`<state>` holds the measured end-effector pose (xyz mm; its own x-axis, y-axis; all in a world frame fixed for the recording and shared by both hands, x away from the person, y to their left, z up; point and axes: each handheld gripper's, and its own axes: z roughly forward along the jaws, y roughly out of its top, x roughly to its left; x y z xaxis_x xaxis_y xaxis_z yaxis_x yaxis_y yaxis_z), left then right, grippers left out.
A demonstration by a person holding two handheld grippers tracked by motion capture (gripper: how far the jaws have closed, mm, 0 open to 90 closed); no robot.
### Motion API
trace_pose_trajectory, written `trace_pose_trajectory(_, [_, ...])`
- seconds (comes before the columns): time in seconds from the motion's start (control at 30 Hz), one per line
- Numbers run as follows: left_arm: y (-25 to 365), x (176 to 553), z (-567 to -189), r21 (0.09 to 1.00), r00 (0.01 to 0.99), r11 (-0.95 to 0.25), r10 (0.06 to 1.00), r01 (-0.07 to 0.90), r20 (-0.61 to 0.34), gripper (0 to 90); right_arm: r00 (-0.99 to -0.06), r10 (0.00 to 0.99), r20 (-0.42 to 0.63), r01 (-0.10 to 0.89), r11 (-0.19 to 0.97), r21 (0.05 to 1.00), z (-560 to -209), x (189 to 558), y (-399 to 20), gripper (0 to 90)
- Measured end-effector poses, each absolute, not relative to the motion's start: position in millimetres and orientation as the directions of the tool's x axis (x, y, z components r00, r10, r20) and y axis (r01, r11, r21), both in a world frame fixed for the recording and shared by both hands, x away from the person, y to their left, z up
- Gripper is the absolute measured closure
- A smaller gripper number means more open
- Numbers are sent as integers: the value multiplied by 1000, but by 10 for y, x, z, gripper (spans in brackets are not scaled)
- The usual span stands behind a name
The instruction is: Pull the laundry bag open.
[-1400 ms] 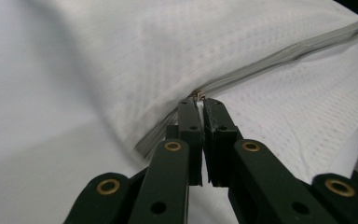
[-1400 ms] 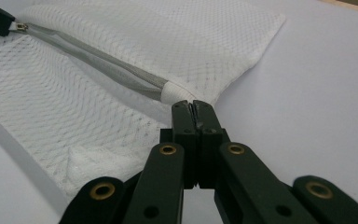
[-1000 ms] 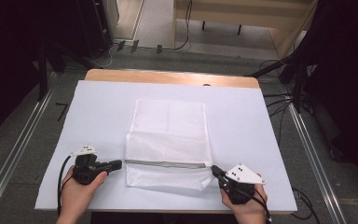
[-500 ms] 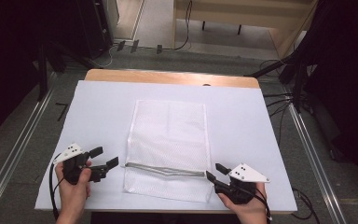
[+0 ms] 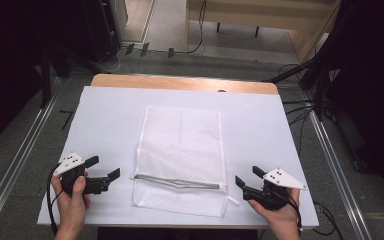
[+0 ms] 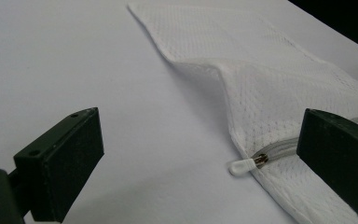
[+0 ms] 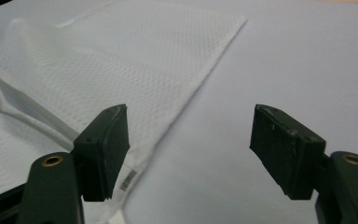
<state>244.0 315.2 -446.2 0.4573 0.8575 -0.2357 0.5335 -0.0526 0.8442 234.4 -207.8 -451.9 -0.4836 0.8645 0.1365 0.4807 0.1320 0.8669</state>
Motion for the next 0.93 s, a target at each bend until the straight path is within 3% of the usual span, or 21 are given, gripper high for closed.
trace_pose_trajectory(0.57, [3298, 2439, -4446, 851, 418, -54, 886, 523, -201, 0, -354, 920, 165, 510, 42, 859, -4580, 2525, -2638, 241])
trace_pose_trajectory(0.93, [3309, 2461, -4470, 841, 408, -63, 892, 537, -194, 0, -326, 932, 159, 522, 38, 852, -4631, 2565, -2725, 234])
